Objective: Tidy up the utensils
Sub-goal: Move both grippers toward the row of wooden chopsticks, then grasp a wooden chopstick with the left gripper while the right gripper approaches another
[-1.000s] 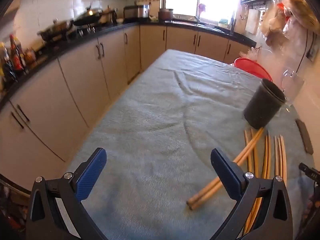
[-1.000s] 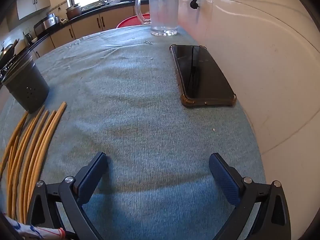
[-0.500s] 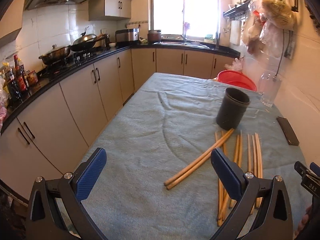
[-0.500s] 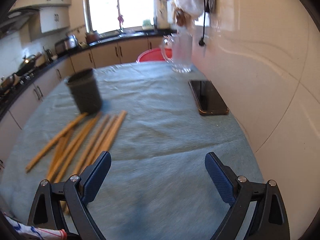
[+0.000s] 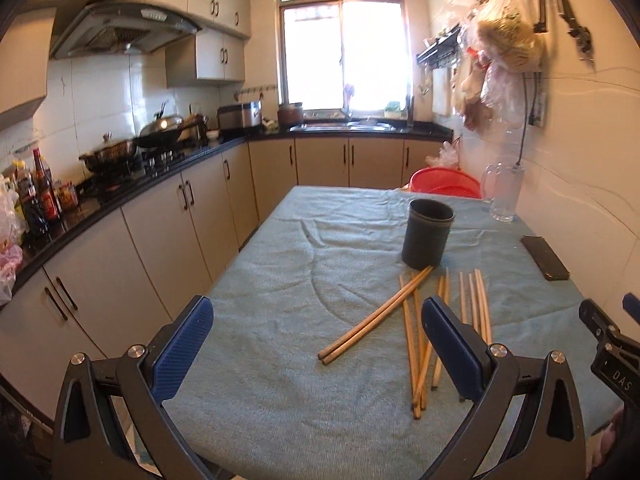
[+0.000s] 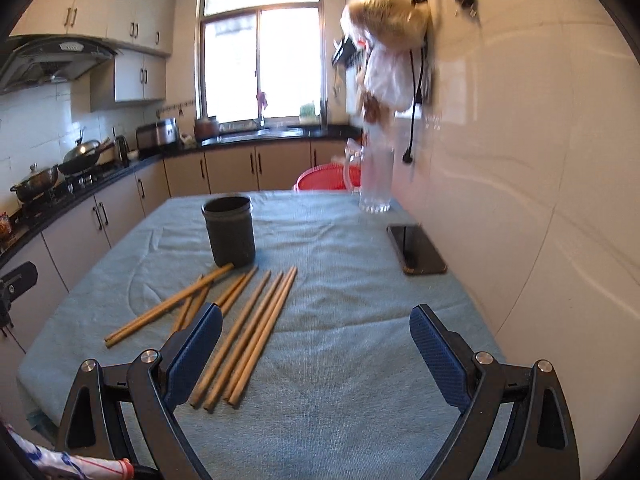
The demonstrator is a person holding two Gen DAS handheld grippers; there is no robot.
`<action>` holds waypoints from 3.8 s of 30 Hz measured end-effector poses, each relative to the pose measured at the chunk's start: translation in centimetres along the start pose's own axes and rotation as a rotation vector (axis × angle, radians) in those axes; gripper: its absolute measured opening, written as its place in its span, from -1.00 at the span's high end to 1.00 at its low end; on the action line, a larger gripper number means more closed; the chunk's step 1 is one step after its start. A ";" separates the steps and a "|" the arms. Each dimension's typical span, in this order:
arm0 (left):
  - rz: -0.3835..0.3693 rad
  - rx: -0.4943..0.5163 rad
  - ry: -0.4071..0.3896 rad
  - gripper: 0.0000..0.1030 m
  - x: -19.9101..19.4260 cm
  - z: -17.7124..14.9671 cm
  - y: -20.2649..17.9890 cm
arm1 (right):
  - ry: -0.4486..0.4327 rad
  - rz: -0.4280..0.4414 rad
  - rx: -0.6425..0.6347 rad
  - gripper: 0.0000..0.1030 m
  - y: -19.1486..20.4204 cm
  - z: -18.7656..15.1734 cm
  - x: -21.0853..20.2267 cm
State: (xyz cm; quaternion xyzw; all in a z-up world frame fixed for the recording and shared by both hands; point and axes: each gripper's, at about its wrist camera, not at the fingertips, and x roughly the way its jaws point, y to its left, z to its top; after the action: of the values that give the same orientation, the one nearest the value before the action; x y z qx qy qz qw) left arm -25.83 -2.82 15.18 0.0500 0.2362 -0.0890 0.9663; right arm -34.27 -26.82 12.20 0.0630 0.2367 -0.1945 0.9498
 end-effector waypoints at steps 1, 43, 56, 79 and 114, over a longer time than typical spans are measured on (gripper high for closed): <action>0.001 0.008 -0.017 -1.00 -0.6 -0.1 -0.1 | -0.013 -0.003 0.004 -0.88 -0.1 0.0 -0.4; -0.352 0.117 0.160 -1.00 4.6 -4.8 -4.9 | 0.021 -0.150 0.012 -0.89 -0.7 -2.0 1.8; -0.315 0.103 0.249 -1.00 8.6 -4.0 -2.9 | 0.087 -0.116 0.004 -0.89 1.2 -1.1 5.9; -0.272 0.089 0.306 -0.75 11.5 0.4 0.1 | 0.262 0.158 0.088 -0.68 -0.5 -0.6 10.4; -0.412 0.375 0.580 0.62 24.5 -2.1 -7.5 | 0.454 0.202 0.045 -0.20 2.0 -2.3 16.0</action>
State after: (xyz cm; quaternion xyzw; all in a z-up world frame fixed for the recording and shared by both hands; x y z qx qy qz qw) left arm -6.88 -13.49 1.49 0.2001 0.4839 -0.3048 0.7956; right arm -21.41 -29.95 2.66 0.1495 0.4323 -0.0846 0.8852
